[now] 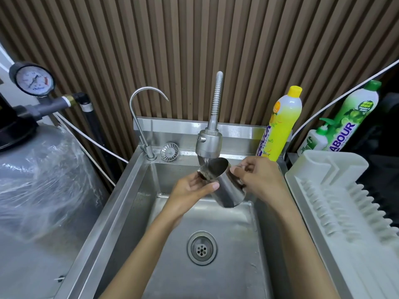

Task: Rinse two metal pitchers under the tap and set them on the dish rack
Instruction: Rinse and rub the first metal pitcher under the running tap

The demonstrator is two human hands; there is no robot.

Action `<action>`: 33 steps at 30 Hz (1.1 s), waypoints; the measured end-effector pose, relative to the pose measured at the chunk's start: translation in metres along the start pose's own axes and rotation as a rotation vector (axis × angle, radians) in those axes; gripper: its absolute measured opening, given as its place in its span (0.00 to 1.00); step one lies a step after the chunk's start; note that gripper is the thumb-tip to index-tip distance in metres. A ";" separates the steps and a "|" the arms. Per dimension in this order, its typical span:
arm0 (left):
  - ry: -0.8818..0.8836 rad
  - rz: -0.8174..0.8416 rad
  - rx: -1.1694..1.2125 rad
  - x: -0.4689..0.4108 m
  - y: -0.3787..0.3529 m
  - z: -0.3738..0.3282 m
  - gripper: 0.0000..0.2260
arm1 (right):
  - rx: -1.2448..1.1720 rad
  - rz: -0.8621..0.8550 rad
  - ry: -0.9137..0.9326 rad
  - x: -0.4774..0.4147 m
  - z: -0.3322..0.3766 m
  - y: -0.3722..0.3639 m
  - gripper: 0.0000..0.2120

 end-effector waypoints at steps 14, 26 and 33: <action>-0.420 -0.325 -0.459 0.003 0.005 -0.039 0.34 | -1.161 0.470 -0.087 -0.012 -0.029 -0.076 0.08; -0.094 -0.272 -0.410 0.008 0.005 -0.020 0.15 | -0.500 0.257 -0.144 -0.006 -0.023 -0.023 0.10; -0.110 -0.201 0.150 -0.004 -0.018 0.015 0.20 | -0.237 0.052 0.130 -0.013 -0.011 -0.008 0.11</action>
Point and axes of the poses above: each hand's wrist, its own x-axis away from the middle knuckle, its own y-axis out of the back of the hand, z = x × y, the point moved 4 cm from there along -x, towards the middle knuckle, and after that the axes turned 5 degrees about x, right-handed, at the moved point
